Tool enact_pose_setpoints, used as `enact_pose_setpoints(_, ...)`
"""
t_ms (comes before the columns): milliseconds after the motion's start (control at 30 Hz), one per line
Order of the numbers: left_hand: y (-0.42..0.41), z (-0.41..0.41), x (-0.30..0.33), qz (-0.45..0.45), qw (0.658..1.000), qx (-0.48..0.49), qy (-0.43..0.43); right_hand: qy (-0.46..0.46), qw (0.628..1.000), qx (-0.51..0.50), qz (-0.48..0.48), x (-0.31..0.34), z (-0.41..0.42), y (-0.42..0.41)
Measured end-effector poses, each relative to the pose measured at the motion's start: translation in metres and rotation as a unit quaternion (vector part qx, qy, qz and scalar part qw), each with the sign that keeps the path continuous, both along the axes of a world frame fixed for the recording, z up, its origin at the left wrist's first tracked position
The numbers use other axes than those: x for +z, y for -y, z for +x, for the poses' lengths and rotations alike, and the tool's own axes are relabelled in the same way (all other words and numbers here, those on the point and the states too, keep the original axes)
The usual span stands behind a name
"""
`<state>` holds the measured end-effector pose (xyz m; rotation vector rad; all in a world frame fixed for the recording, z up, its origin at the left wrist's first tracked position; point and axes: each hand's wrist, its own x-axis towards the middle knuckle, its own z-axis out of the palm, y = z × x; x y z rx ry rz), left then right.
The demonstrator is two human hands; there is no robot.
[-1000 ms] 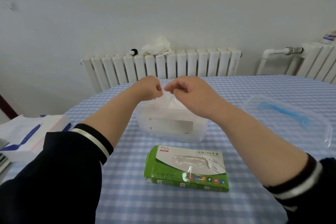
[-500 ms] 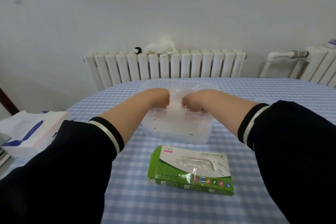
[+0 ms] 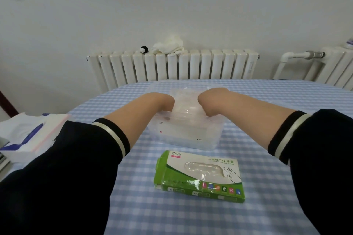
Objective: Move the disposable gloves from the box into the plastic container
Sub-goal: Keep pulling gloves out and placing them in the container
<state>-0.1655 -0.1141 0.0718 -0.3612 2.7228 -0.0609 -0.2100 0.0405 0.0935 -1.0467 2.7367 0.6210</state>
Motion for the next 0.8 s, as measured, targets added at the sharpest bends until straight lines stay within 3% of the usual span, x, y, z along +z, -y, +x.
enact_pose_setpoints(167,0.001,0.003,0.009,-0.045,0.997,-0.035,-0.056,-0.005,0.997,0.038,-0.072,0.016,0.010,-0.022)
enact_pose_setpoints(267,0.004,0.008,0.020,-0.072,0.991,-0.037,-0.108,0.002,0.980,0.033,-0.195,0.024,0.015,-0.039)
enact_pose_setpoints(367,0.001,0.027,0.029,-0.113,0.964,-0.027,-0.238,0.002,0.925,0.058,-0.376,0.024,0.033,-0.059)
enact_pose_setpoints(434,-0.008,0.047,0.029,-0.113,0.932,-0.051,-0.341,0.084,0.879,0.058,-0.466,0.016,0.050,-0.071)
enact_pose_setpoints(500,-0.020,0.069,0.021,-0.024,0.905,-0.108,-0.410,0.169,0.858,0.072,-0.480,0.004,0.067,-0.081)
enact_pose_setpoints(600,-0.035,0.097,0.003,0.147,0.861,-0.184,-0.451,0.225,0.844,0.095,-0.477,-0.012,0.080,-0.093)
enact_pose_setpoints(734,-0.046,0.122,-0.019,0.141,0.798,-0.244,-0.532,0.262,0.834,0.113,-0.471,-0.030,0.093,-0.099)
enact_pose_setpoints(801,-0.051,0.129,-0.025,0.181,0.804,-0.242,-0.512,0.250,0.862,0.115,-0.425,-0.040,0.093,-0.098)
